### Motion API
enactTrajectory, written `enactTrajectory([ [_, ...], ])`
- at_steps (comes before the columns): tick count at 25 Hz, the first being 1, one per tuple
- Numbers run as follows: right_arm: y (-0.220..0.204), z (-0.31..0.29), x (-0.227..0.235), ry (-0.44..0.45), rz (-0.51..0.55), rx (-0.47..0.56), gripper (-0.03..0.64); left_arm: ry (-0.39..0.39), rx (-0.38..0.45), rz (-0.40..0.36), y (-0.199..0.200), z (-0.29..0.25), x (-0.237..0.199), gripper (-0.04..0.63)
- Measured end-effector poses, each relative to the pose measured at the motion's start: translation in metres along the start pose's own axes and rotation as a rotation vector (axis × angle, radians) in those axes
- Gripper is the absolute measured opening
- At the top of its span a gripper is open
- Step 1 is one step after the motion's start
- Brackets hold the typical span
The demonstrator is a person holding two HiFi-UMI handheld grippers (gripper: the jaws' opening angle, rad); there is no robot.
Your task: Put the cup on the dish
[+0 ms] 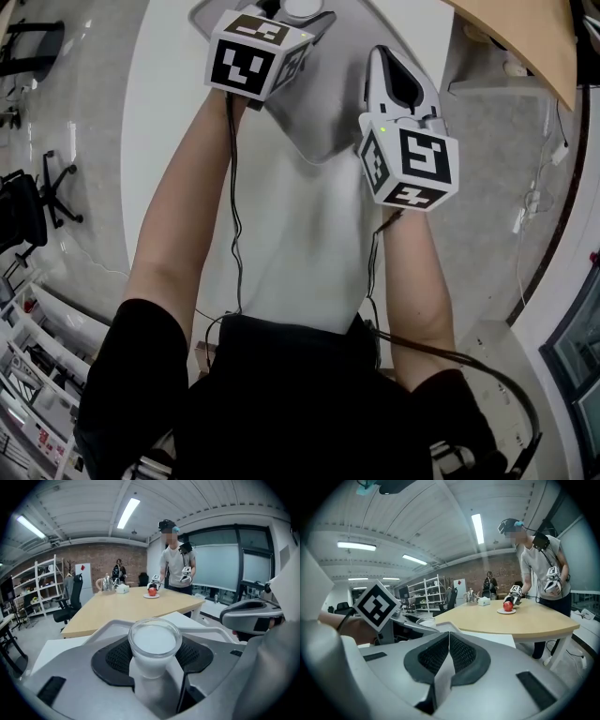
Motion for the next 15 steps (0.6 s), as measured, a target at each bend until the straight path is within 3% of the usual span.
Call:
enactTrajectory([
  [15, -0.004, -0.085, 0.021, 0.003, 0.045, -0.044, 0.014, -0.047, -0.036, 0.000, 0.000, -0.020, -0.011, 0.272],
])
Point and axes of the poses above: the fingertips, and each gripper's own axes: z backward along the fingers, x to its right, y out of its top, the point moved 9 cm from there along z, backward along the fingers, and after that the axes turned 6 degrees about y, right-handed, at the moved point
